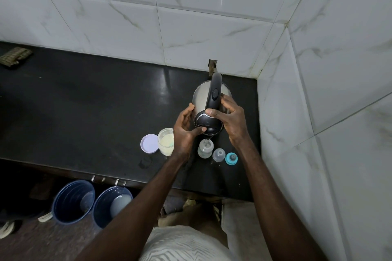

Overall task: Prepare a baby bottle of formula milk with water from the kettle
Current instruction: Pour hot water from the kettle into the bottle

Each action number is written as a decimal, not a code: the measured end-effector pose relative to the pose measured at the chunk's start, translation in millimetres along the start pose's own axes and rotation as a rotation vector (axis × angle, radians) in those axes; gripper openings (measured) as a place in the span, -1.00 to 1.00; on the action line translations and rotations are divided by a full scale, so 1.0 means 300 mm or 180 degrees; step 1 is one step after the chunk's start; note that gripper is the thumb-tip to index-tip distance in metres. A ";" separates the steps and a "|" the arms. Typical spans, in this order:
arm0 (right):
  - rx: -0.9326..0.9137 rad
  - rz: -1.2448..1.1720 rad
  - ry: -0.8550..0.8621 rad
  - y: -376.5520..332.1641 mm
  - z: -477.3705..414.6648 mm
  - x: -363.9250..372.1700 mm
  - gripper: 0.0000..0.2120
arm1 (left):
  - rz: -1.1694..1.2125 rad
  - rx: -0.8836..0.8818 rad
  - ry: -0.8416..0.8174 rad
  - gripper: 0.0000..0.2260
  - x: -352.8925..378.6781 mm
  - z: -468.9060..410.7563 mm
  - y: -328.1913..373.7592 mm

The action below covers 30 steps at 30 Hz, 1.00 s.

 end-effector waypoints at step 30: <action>0.0034 -0.0123 -0.0022 -0.012 0.011 0.002 -0.54 | 0.0048 0.0003 -0.0003 -0.21 -0.004 -0.002 -0.011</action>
Point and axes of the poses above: each hand's wrist, its own z-axis away from the middle knuckle, its own x-axis out of the palm, y = z × x, the point moved 3 cm from there along -z, towards the middle knuckle, and after that the axes turned 14 degrees about y, right-handed, at the moved point
